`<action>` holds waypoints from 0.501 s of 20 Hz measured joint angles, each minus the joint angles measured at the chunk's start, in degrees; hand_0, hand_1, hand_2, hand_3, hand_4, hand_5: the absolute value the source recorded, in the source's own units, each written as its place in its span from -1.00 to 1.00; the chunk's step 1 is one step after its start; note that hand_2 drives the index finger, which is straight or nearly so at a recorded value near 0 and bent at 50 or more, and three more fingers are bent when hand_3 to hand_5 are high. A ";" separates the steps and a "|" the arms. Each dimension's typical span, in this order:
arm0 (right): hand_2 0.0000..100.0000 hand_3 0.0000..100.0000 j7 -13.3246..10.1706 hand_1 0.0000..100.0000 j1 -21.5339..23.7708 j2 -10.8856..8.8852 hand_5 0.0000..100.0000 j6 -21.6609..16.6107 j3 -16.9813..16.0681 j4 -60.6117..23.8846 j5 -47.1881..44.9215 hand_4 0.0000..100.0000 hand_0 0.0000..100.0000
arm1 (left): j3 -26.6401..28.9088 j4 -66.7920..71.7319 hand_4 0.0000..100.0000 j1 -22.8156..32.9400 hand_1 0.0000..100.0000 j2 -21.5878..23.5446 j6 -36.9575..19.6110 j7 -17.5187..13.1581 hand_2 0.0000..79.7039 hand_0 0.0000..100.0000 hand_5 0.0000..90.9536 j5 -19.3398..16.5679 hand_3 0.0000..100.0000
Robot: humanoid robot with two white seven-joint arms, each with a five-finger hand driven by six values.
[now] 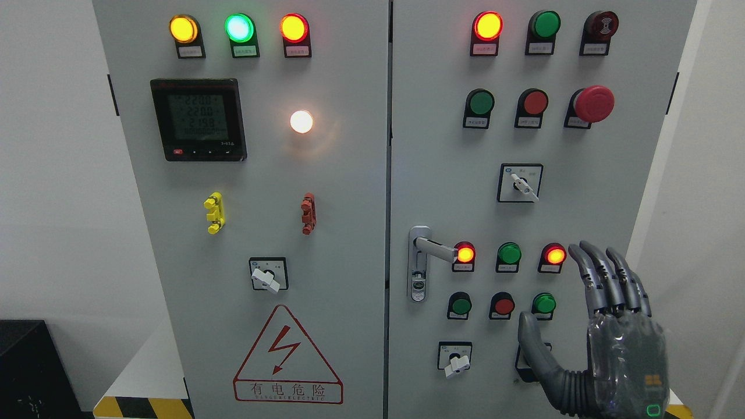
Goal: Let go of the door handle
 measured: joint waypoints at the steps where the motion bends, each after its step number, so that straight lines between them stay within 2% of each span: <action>1: -1.00 -1.00 -0.23 -0.48 -0.07 0.00 -1.00 -0.18 -0.14 -0.10 -0.09 -1.00 -0.13 | 0.00 0.00 -0.99 0.00 -1.00 0.01 0.00 0.00 -0.89 -1.00 -1.00 0.00 -0.79; 10: -1.00 -1.00 -0.77 -0.47 -0.19 0.02 -1.00 -0.44 -1.10 -0.63 -0.37 -1.00 -0.10 | 0.00 0.00 -0.99 0.00 -1.00 0.01 0.01 0.00 -0.89 -1.00 -1.00 0.00 -0.79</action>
